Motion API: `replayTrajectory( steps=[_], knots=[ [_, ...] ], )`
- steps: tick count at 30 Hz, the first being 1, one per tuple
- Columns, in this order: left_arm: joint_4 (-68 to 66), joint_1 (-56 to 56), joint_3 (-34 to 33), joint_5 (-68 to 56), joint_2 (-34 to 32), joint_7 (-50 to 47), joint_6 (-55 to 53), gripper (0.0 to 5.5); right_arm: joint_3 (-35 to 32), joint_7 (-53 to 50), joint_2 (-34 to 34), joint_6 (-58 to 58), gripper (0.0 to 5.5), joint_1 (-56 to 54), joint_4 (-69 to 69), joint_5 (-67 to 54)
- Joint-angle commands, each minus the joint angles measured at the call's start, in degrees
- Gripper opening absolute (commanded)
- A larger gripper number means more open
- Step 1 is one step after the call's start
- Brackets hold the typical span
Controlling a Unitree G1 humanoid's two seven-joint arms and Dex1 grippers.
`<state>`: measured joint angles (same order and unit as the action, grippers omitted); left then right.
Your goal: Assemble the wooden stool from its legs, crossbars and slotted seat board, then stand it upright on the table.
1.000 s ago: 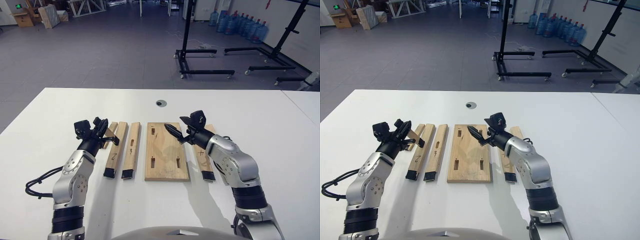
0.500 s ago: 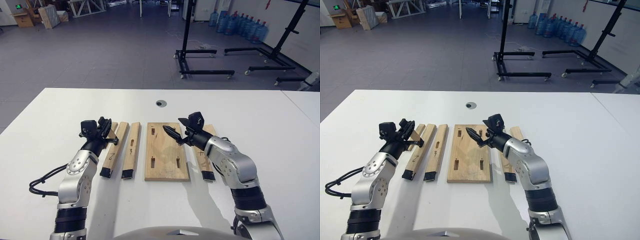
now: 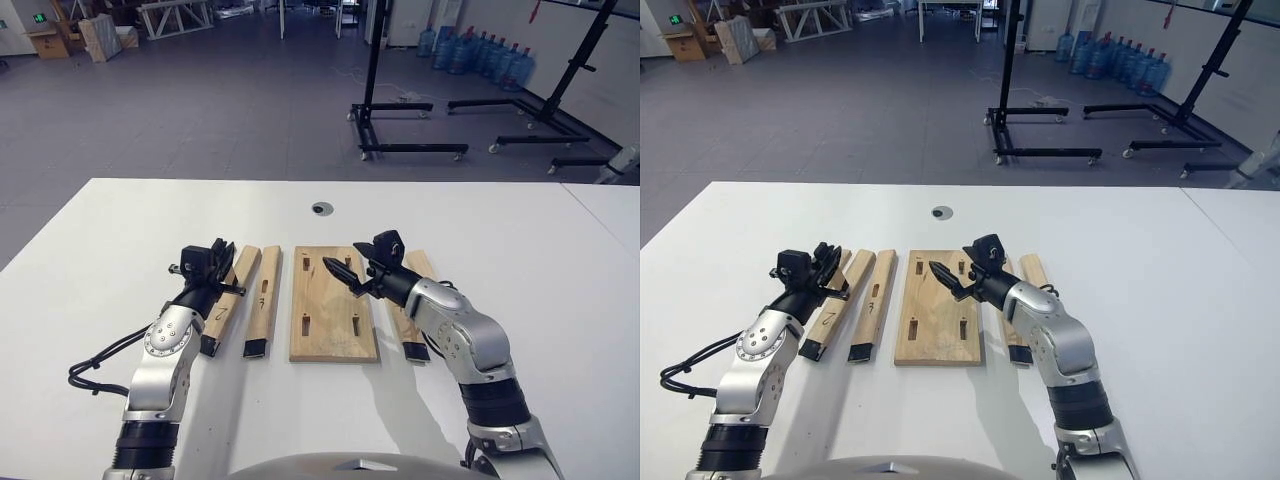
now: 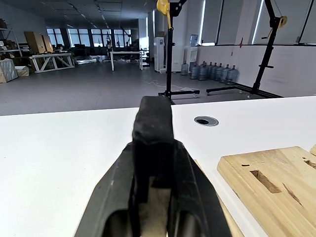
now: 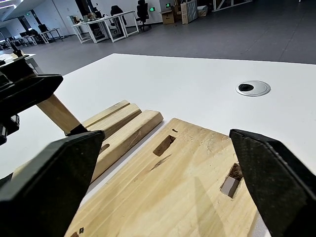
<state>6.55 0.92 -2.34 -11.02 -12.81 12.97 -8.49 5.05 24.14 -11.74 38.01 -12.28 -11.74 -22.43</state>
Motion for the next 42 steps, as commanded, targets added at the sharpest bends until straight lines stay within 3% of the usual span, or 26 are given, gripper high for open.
replayTrajectory(
  steps=[1, 10, 14, 20, 27, 33, 38, 42],
  knots=[
    [-3.49, 2.03, 0.23, 0.36, 0.61, -0.09, -3.46, 0.74, 0.41, -0.09, 0.12, -0.46, 4.66, -0.25, -0.13, 0.55],
    [-1.28, 1.18, -0.60, 0.35, 1.18, -0.27, -4.13, 2.00, 0.47, -0.27, 0.40, -0.60, 4.66, -0.41, 0.04, 0.80],
    [8.29, -1.56, -1.72, -0.56, 0.11, -1.80, -9.16, 2.64, 0.41, -0.33, 0.37, -0.64, 4.66, -0.56, 0.23, 0.95],
    [28.43, -16.81, -4.47, -6.49, -2.86, -5.42, -29.53, 2.64, 0.30, -0.41, 0.36, -0.64, 4.66, -1.10, 0.11, 1.03],
    [25.10, -36.32, -5.14, -8.93, -4.93, -9.33, -47.55, 2.64, 0.56, -0.69, 1.01, -0.90, 4.66, -1.33, 0.34, 1.31],
    [20.67, -34.25, -3.12, -6.54, -6.39, -8.33, -47.06, 2.64, 0.47, -0.45, 1.17, -0.91, 4.66, -1.50, 0.65, 1.41],
    [14.86, -25.89, -0.27, -3.80, -5.39, -6.27, -39.58, 2.64, 0.65, -0.33, 1.10, -0.76, 4.66, -1.28, 0.64, 1.43],
    [14.38, -26.11, -0.25, -2.94, -4.68, -6.22, -37.93, 2.64, 0.52, -0.15, 0.80, -0.50, 4.66, -1.57, 0.73, 1.38]
  ],
)
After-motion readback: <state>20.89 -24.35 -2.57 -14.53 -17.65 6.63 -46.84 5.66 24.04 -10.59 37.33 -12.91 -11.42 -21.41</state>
